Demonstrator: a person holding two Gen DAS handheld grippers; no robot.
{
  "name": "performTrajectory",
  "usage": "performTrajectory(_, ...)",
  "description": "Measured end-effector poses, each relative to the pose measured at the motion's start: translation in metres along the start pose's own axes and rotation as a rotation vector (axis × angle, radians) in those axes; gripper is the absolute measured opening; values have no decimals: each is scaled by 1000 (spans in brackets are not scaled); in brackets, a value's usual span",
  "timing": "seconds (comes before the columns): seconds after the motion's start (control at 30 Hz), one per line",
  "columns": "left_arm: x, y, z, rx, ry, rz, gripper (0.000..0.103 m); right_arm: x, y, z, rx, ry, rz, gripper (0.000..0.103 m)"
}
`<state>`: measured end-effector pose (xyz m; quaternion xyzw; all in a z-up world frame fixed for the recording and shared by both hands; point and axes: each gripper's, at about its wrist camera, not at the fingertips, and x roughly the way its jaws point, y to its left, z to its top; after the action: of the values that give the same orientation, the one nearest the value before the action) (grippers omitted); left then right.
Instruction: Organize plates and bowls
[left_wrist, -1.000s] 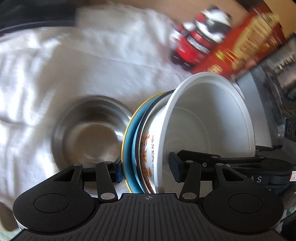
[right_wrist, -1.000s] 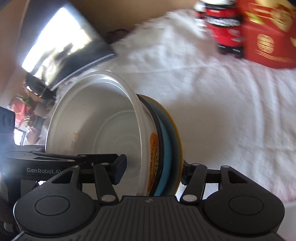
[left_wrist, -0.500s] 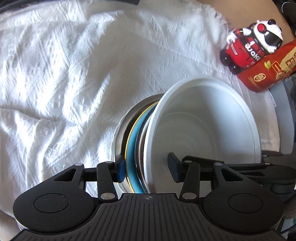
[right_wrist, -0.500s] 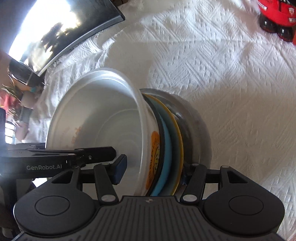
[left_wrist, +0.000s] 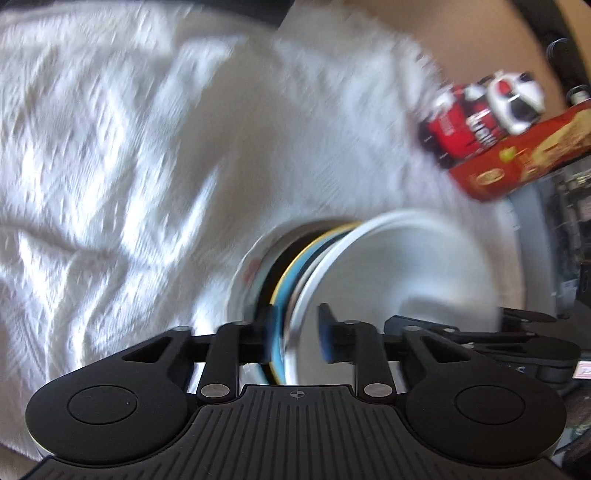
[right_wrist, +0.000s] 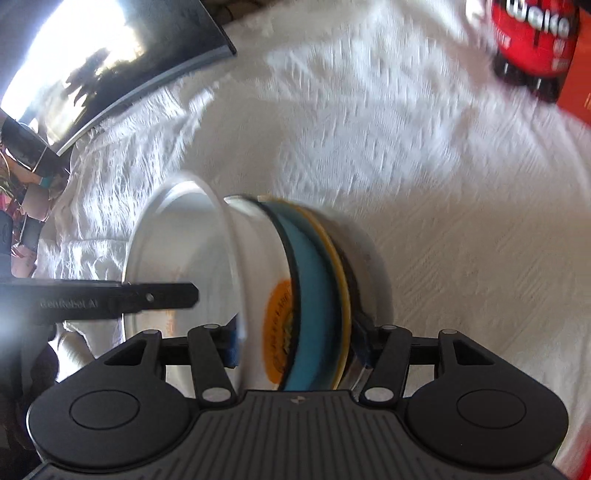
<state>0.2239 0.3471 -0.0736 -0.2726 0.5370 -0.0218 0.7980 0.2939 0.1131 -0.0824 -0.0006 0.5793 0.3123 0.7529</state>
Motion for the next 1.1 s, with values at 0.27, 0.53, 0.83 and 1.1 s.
performTrajectory(0.27, -27, -15, 12, 30, -64, -25, 24, -33, 2, 6, -21, -96, -10, 57)
performTrajectory(0.53, -15, -14, 8, -3, -47, -17, 24, -30, 10, -8, -32, -119, 4, 57)
performTrajectory(0.83, -44, -34, 10, -5, -205, 35, 23, -66, 3, -21, -47, -272, -51, 57)
performTrajectory(1.1, -30, -118, 7, 190, -228, -73, 23, -119, -57, -47, 71, -437, -190, 57)
